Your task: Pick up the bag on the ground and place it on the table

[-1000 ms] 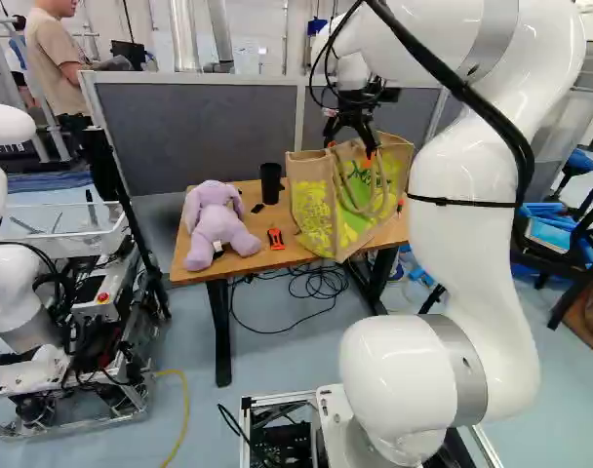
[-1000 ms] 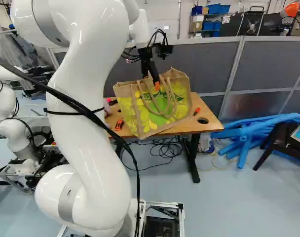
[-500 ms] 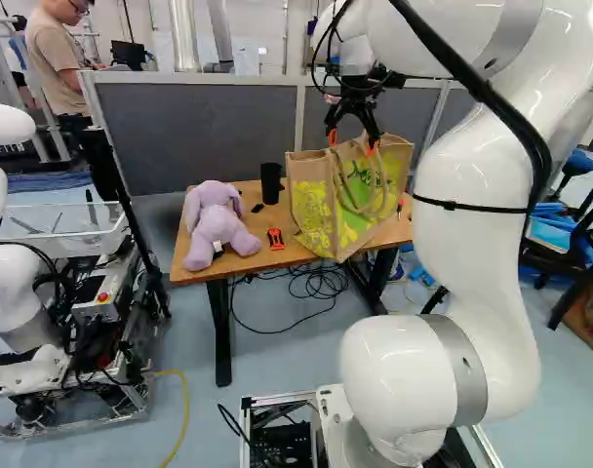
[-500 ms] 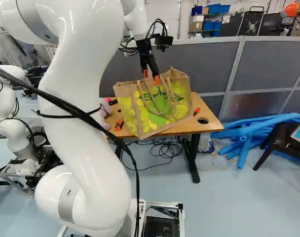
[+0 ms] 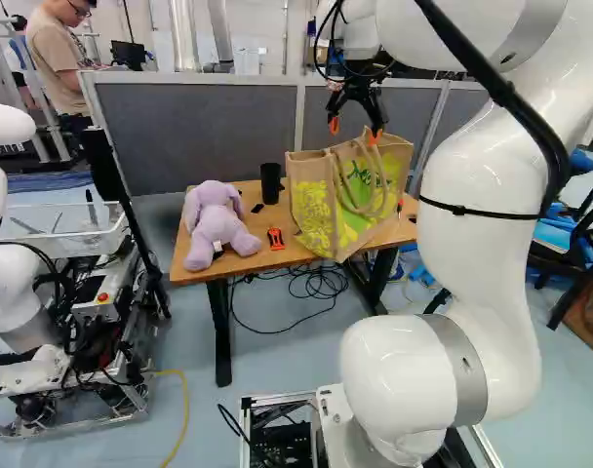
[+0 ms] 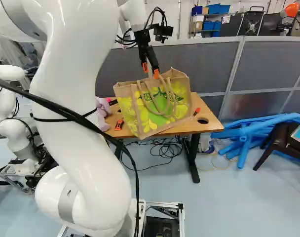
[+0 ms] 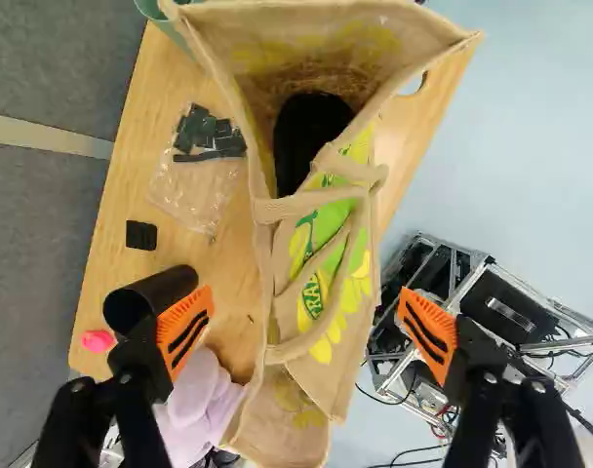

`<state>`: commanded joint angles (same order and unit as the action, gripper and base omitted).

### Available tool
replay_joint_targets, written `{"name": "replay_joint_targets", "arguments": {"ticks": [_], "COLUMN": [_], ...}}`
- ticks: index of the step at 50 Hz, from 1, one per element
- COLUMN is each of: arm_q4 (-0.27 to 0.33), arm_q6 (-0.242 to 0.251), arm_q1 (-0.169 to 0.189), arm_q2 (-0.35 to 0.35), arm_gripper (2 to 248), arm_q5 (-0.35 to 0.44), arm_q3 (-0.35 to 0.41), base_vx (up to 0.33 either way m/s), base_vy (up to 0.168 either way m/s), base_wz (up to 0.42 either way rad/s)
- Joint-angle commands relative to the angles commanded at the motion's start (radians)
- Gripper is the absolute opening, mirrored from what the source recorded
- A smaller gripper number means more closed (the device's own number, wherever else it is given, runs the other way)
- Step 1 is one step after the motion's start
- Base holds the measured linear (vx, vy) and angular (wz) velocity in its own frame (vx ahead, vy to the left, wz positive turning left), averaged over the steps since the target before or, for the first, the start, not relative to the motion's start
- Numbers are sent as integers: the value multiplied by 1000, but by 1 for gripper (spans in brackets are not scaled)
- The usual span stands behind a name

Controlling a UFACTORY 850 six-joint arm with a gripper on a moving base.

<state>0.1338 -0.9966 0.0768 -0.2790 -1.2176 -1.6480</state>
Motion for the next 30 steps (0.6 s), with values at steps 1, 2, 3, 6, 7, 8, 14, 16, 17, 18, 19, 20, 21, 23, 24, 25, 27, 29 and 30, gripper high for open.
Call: {"name": "replay_joint_targets", "arguments": {"ticks": [1,2,3,6,7,8,14,16,17,18,19,20,21,23,24,25,27,29,30], "arm_q4": [0,0,0,0,0,0,0,0,0,0,0,0,0,0,0,0,0,0,0], "arm_q6": [0,0,0,0,0,0,0,0,0,0,0,0,0,0,0,0,0,0,0], "arm_q1": [0,0,0,0,0,0,0,0,0,0,0,0,0,0,0,0,0,0,0], "arm_q2": [2,4,6,12,13,15,26,30,32,33,35,37,39,42,44,45,49,52,53], "arm_gripper": [247,247,247,247,247,247,247,247,247,247,247,247,247,247,247,247,247,247,247], "arm_q5": [0,0,0,0,0,0,0,0,0,0,0,0,0,0,0,0,0,0,0], "arm_q3": [-1,-2,-3,-5,-6,-7,-13,-15,-16,-17,-18,-19,-20,-23,-24,-25,-27,-29,-30], "base_vx": [0,0,0,0,0,0,0,0,0,0,0,0,0,0,0,0,0,0,0], "base_vy": [0,0,0,0,0,0,0,0,0,0,0,0,0,0,0,0,0,0,0], "base_wz": [0,0,0,0,0,0,0,0,0,0,0,0,0,0,0,0,0,0,0]}}
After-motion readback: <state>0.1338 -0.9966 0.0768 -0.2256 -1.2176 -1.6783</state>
